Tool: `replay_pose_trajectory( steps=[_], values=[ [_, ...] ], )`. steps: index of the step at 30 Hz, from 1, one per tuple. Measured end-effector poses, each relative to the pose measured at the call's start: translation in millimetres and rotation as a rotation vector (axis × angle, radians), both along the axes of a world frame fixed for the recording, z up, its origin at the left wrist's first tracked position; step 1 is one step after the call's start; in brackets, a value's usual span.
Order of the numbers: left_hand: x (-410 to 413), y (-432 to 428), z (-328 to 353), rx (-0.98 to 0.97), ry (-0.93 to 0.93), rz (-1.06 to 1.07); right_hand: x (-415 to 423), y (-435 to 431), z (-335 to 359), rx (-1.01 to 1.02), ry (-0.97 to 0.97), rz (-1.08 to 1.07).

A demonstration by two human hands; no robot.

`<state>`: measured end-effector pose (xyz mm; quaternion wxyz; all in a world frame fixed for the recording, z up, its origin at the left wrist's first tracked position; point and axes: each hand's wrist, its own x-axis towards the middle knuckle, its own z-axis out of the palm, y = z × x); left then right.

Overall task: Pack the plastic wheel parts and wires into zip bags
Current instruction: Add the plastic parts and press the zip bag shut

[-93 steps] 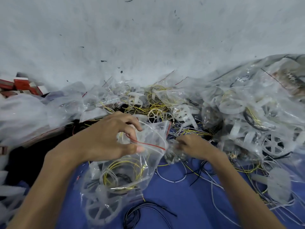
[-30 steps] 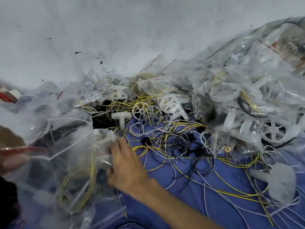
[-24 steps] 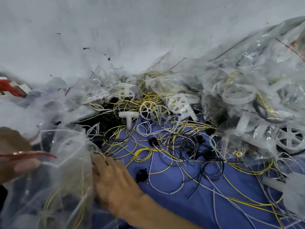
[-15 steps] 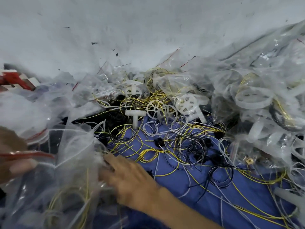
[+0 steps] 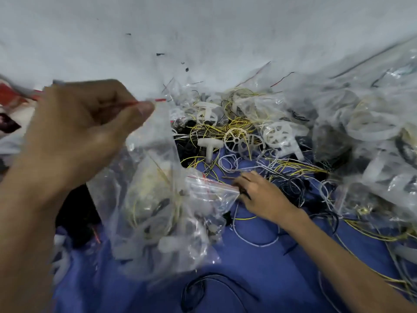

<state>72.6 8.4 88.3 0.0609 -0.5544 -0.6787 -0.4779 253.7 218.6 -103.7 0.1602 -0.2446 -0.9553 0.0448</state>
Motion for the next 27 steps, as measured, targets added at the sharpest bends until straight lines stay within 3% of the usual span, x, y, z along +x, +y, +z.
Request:
replay_pose_trajectory(
  steps=[4,11,13,16,18,20,22,23,27],
  values=[
    [-3,7,3,0.05,-0.052,0.129,-2,-1,3,0.106,-0.054,-0.147],
    [-4,-13,-8,0.021,-0.149,0.14,-1,-14,-2,0.009,-0.156,-0.082],
    [-1,-20,-5,0.063,-0.158,0.093,-5,-20,10,-0.234,0.162,-0.098],
    [11,-25,4,0.123,-0.15,-0.035,-10,-41,48,-0.883,0.845,-0.109],
    [19,-26,13,0.161,-0.129,-0.144,-10,-64,71,-0.995,0.977,0.1],
    [22,-25,20,0.199,-0.096,-0.221,-15,-90,89,-1.043,0.711,0.366],
    [21,-22,25,0.238,-0.084,-0.259,-20,-112,92,-0.963,0.291,0.42],
    [20,-21,24,0.258,-0.085,-0.274,-20,-121,91,-0.945,0.211,0.414],
    [7,-19,12,0.292,-0.076,-0.31,-14,-152,73,-0.99,0.283,0.277]
  ],
)
